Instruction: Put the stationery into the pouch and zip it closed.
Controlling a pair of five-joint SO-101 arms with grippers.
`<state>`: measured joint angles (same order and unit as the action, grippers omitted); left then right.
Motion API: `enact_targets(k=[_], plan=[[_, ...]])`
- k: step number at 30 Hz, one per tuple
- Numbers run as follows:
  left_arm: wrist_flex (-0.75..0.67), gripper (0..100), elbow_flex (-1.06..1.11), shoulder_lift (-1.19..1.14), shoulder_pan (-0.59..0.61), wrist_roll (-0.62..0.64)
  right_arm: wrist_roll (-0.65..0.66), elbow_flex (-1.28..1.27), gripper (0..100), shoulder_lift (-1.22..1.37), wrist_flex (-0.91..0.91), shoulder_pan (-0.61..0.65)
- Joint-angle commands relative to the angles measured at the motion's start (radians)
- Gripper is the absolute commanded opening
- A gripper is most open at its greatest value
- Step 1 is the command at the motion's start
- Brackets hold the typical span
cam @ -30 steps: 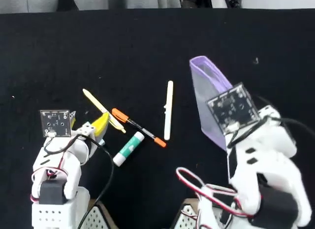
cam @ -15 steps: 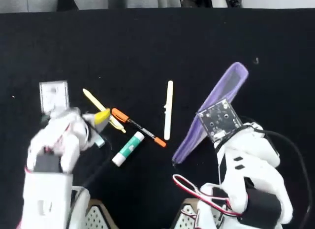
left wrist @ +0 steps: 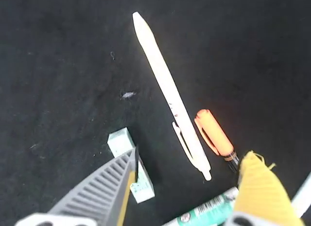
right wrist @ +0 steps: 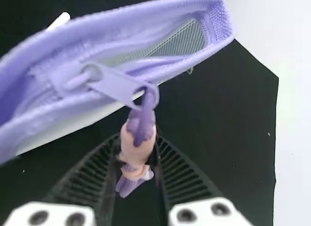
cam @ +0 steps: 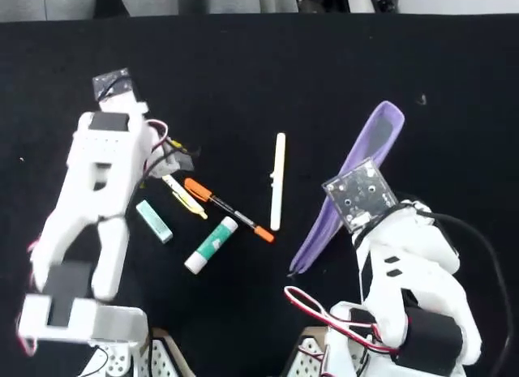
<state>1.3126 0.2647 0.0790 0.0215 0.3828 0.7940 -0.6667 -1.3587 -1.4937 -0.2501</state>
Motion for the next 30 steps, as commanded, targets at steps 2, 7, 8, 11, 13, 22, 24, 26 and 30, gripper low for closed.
enact_targets(k=[2,7,8,11,13,22,24,26,30], plan=[[0.038,33,-0.177,-0.169,0.001,0.008,-0.015,-0.045,1.1,0.013,0.003,-0.009],[0.035,33,-0.191,-0.244,0.018,0.008,-0.015,-0.05,1.1,0.012,0.005,-0.008],[0.034,33,-0.197,-0.255,0.021,0.008,-0.015,-0.05,1.1,0.012,0.005,-0.005],[-0.008,33,-0.203,-0.275,0.016,0.011,-0.015,-0.05,1.1,0.012,0.005,-0.003],[-0.037,33,-0.211,-0.295,0.021,0.051,-0.015,-0.05,1.1,0.012,0.005,-0.005],[-0.044,33,-0.311,-0.5,0.03,0.144,-0.015,-0.056,1.1,0.012,0.005,-0.005],[-0.043,32,-0.351,-0.551,0.038,0.158,-0.015,-0.056,1.1,0.012,0.003,-0.005],[-0.043,27,-0.389,-0.595,0.047,0.158,-0.015,-0.056,1.1,0.012,0.002,-0.006],[-0.035,17,-0.443,-0.64,0.071,0.157,-0.015,-0.056,1.1,0.012,0.002,-0.008]])
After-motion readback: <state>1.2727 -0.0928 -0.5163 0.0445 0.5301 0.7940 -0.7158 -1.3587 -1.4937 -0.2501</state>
